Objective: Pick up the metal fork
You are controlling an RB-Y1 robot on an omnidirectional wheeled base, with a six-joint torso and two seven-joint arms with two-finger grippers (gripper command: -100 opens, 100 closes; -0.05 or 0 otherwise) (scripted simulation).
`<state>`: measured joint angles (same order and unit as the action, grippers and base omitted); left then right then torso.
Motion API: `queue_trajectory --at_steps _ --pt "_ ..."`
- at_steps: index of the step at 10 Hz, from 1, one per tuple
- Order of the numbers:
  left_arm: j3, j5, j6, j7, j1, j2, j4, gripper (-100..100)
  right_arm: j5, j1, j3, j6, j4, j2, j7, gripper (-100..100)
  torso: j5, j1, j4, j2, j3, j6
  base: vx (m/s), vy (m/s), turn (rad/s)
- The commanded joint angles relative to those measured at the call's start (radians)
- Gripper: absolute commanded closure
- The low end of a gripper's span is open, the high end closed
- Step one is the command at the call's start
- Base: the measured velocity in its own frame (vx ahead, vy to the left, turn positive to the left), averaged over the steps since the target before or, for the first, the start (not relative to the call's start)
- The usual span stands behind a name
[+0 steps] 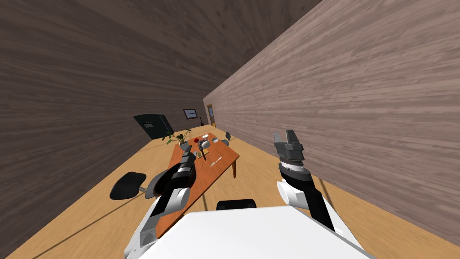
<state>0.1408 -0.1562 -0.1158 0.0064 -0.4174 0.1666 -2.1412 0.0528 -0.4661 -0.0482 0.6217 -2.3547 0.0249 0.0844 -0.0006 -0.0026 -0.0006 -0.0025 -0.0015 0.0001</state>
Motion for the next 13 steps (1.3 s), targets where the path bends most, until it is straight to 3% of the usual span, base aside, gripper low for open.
queue_trajectory --at_steps 1,4,8,11,12,13 --pt "0.016 -0.010 0.050 0.007 0.009 0.016 0.045 -100 0.000 0.000 0.000 0.000 0.000 0.000 0.000 0 0.000 0.000 0.000 0.000 0.000 0.000 0.053 -0.051 -0.113" --pt "0.027 -0.016 0.105 0.010 0.020 0.024 0.075 -100 0.000 0.000 0.000 0.000 0.000 0.000 0.000 0 0.000 0.000 0.000 -0.001 0.000 0.000 0.044 -0.039 -0.047" --pt "0.061 -0.034 0.227 0.020 0.054 0.050 0.175 -100 0.000 0.000 0.000 0.000 0.000 0.000 0.000 0 0.000 -0.001 0.000 -0.001 -0.001 0.000 0.050 -0.049 -0.074" --pt "0.073 -0.040 0.288 0.023 0.066 0.059 0.211 -100 0.000 0.000 0.000 0.000 0.000 0.000 0.000 0 0.000 0.000 0.000 0.000 0.000 0.000 0.041 -0.038 -0.055" --pt "0.085 -0.046 0.331 0.027 0.079 0.069 0.248 -100 0.000 0.000 0.000 0.000 0.000 0.000 0.000 0 0.000 0.000 0.000 0.000 0.000 0.000 0.046 -0.039 -0.082" --pt "0.085 -0.046 0.337 0.027 0.079 0.069 0.248 -100 0.000 0.000 0.000 0.000 0.000 0.000 0.000 0 0.000 0.000 0.000 -0.001 0.000 0.000 0.037 -0.033 -0.047"
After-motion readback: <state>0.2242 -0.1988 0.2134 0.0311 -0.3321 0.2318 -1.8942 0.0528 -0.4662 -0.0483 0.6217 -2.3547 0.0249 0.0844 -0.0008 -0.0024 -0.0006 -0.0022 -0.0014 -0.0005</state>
